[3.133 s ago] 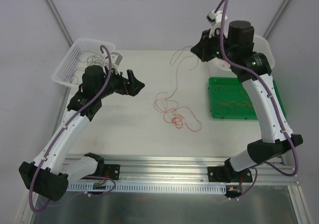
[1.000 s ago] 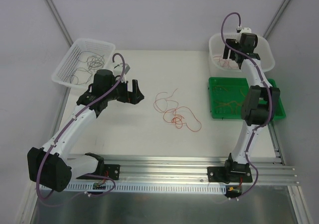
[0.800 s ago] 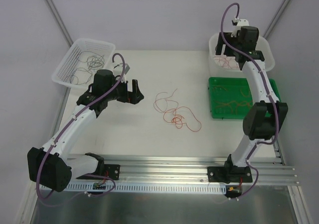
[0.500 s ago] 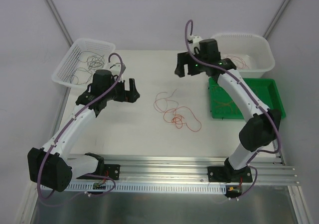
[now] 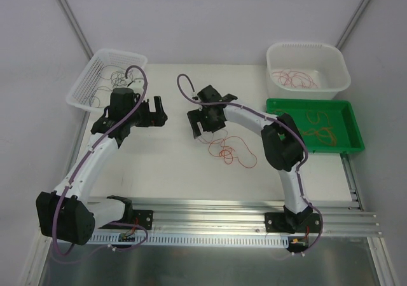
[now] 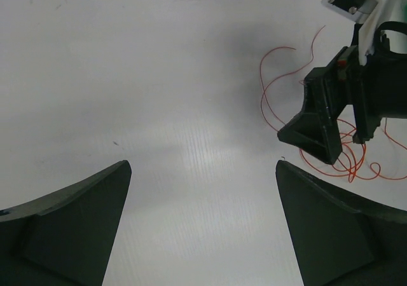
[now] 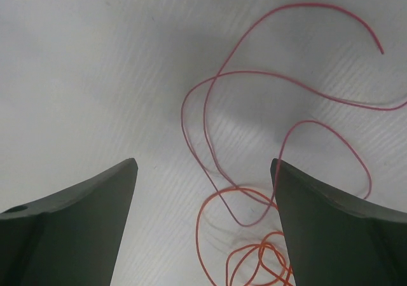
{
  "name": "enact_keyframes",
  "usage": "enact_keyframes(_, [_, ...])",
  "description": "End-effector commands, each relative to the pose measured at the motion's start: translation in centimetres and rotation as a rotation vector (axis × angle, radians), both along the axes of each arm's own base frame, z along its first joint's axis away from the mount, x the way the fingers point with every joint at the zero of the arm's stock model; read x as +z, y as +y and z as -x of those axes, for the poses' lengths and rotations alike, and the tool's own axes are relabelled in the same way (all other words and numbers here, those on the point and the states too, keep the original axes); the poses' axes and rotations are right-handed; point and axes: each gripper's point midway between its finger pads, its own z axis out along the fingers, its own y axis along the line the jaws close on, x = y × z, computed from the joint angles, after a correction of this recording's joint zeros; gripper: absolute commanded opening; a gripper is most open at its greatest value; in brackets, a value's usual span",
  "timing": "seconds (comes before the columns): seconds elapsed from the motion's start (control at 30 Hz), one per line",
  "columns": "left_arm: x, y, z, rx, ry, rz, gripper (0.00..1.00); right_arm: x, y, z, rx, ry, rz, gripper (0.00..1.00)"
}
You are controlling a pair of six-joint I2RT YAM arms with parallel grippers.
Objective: Untangle the cables
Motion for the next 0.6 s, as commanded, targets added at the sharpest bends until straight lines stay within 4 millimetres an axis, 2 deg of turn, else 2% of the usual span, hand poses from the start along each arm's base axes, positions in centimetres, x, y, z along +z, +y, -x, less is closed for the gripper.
enact_keyframes(0.0, [1.5, 0.7, -0.2, 0.028, -0.036, 0.020, 0.99, 0.9, 1.8, -1.4, -0.029, -0.065, 0.009, 0.90])
enact_keyframes(0.13, [1.5, 0.6, -0.2, 0.026, -0.024, 0.043, 0.99, -0.6, 2.3, -1.8, -0.033, -0.079, 0.043, 0.89])
enact_keyframes(0.33, [1.5, 0.7, -0.2, 0.032, -0.018, 0.061, 0.99, -2.9, 2.5, -1.7, -0.035, -0.107, 0.128, 0.80])
enact_keyframes(0.47, [1.4, 0.9, -0.3, 0.038, -0.015, 0.064, 0.99, -4.4, 3.2, -0.9, -0.039, -0.106, 0.163, 0.68])
enact_keyframes(0.53, [1.4, 0.9, -0.3, 0.039, -0.014, 0.068, 0.99, -5.3, 3.0, -0.4, -0.033, -0.102, 0.189, 0.55])
enact_keyframes(0.57, [1.4, 0.9, -0.3, 0.039, -0.012, 0.068, 0.99, -5.6, 3.1, -0.2, -0.029, -0.101, 0.196, 0.52])
